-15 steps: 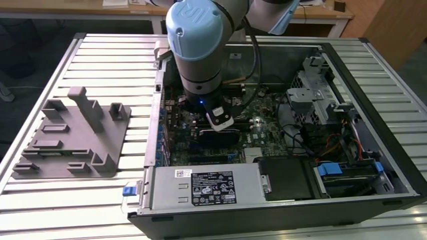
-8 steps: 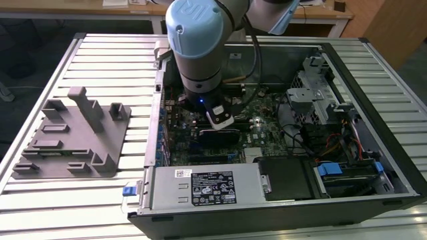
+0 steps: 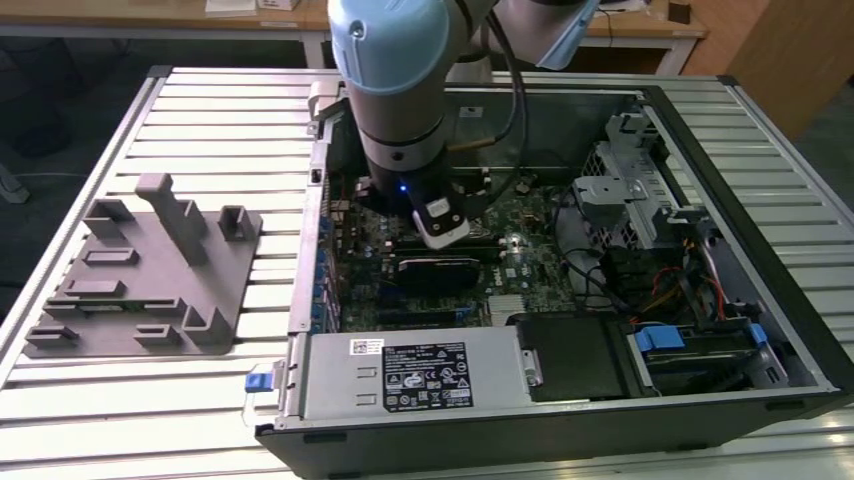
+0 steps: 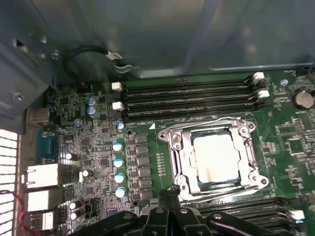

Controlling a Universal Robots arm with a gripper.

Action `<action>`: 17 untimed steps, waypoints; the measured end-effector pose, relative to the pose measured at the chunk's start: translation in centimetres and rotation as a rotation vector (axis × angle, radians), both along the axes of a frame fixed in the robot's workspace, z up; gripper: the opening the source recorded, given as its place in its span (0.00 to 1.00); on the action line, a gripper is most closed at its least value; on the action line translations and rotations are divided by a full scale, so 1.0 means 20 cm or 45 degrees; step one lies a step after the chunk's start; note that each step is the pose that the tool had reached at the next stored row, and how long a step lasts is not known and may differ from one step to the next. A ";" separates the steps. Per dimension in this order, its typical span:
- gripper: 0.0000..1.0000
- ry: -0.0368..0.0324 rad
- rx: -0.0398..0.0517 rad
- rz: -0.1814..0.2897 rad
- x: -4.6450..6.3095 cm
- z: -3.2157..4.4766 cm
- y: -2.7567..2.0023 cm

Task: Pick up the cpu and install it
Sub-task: 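Install the second cpu locking lever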

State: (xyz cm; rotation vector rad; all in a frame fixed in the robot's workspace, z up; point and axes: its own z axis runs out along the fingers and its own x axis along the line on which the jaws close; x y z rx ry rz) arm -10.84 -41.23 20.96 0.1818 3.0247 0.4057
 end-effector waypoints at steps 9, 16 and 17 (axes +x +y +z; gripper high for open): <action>0.11 0.0000 -0.051 -0.001 0.04 0.029 0.003; 0.11 0.0000 -0.059 -0.001 0.12 0.029 0.024; 0.11 0.0000 -0.060 0.000 0.13 0.029 0.033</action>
